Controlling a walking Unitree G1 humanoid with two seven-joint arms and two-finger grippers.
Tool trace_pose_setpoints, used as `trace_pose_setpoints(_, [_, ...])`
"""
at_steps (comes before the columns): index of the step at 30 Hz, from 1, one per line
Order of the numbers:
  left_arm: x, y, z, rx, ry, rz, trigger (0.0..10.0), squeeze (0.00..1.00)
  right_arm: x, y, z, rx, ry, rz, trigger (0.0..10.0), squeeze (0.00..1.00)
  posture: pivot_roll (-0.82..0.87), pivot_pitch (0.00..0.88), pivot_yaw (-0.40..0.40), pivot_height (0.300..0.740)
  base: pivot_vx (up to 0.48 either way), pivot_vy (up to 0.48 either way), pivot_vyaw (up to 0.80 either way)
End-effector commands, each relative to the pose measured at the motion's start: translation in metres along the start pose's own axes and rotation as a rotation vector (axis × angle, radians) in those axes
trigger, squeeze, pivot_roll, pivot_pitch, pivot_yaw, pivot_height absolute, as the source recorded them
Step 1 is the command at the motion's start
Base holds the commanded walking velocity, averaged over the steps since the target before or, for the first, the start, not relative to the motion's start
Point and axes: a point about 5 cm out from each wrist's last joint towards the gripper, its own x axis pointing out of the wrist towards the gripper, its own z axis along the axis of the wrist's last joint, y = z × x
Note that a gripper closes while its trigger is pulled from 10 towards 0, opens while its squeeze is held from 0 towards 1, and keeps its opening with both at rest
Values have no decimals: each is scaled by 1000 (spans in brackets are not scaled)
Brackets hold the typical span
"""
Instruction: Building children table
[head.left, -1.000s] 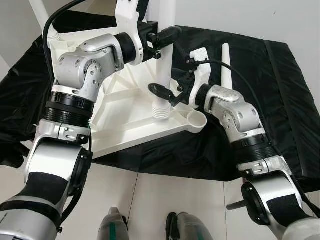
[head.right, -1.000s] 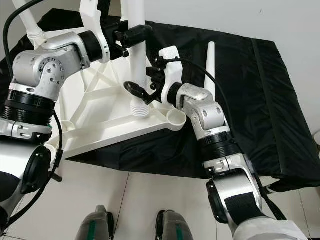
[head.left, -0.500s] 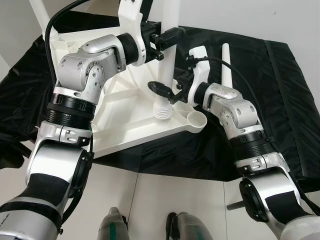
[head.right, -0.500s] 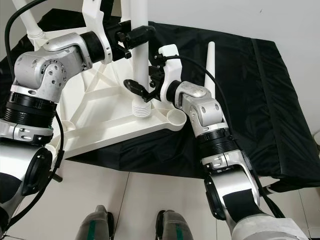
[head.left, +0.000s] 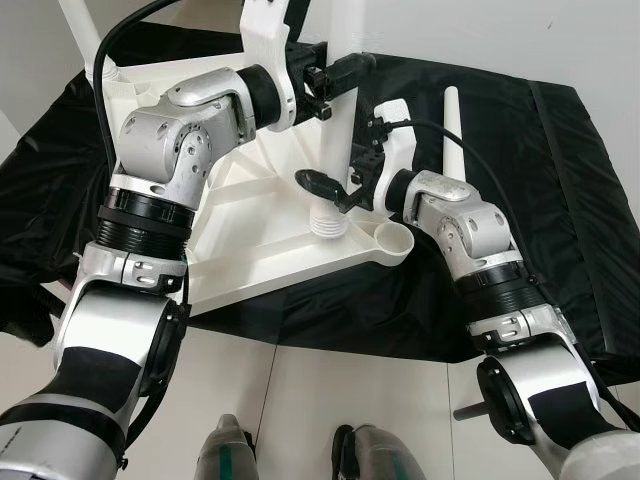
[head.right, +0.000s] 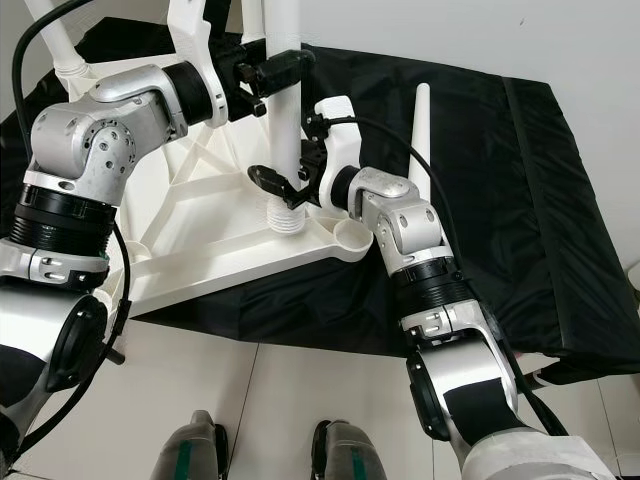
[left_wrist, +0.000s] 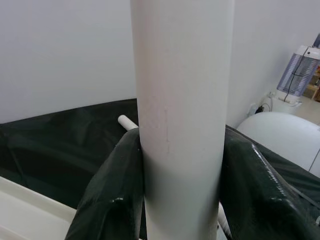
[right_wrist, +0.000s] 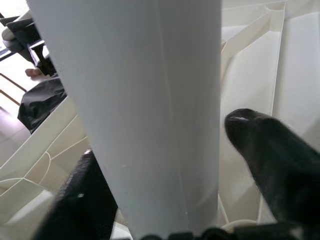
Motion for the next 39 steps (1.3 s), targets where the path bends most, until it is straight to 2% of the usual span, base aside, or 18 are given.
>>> trace_pose_setpoints(1, [1, -4, 1, 12, 0, -38, 10000, 0, 2, 3, -2, 3, 13, 16, 3216, 0, -53, 33, -9, 740, 0, 0, 0])
trace_pose_setpoints(2, [1, -4, 1, 12, 0, -38, 10000, 0, 2, 3, -2, 3, 13, 16, 3216, 0, -53, 33, -9, 740, 0, 0, 0])
trace_pose_setpoints(3, [1, -4, 1, 12, 0, -39, 10000, 0, 2, 3, -3, 3, 13, 16, 980, 0, -54, 34, -8, 740, 0, 0, 0])
trace_pose_setpoints(4, [1, -4, 1, 12, 0, -39, 10000, 0, 2, 3, -3, 3, 13, 16, 980, 0, -54, 34, -8, 740, 0, 0, 0])
trace_pose_setpoints(6, [1, -5, 0, 11, 1, -41, 10000, 0, 2, 2, -2, 6, 8, 8, 0, 0, -54, 34, -9, 740, 0, 0, 0])
trace_pose_setpoints(19, [0, -7, -3, 5, 13, -56, 10000, 0, 1, -2, 4, 29, -46, -13, 0, 0, -53, 36, -9, 740, 0, 0, 0])
trace_pose_setpoints(20, [-1, -7, -3, -5, 13, -64, 10000, 322, 1, -2, 4, 31, -49, -20, 0, 0, -53, 36, -9, 740, 0, 0, 0])
trace_pose_setpoints(21, [-1, -8, -3, -23, 7, -74, 10000, 1000, 2, -3, 4, 31, -49, -32, 9843, 0, -53, 37, -10, 740, 0, 0, 0])
trace_pose_setpoints(30, [-3, -8, 0, -69, -26, -94, 10000, 1000, 3, -7, 5, 44, -57, -70, 10000, 0, -53, 36, -10, 740, 0, 0, 0])
trace_pose_setpoints(34, [-6, -3, 2, -122, -42, -80, 10000, 1000, 3, -9, 5, 57, -67, -96, 10000, 0, -47, 33, -11, 740, 0, 0, 0])
trace_pose_setpoints(39, [-10, 3, 0, -147, -44, -56, 10000, 1000, 2, -14, 6, 79, -94, -139, 10000, 0, -43, 29, -15, 740, 0, 0, 0])
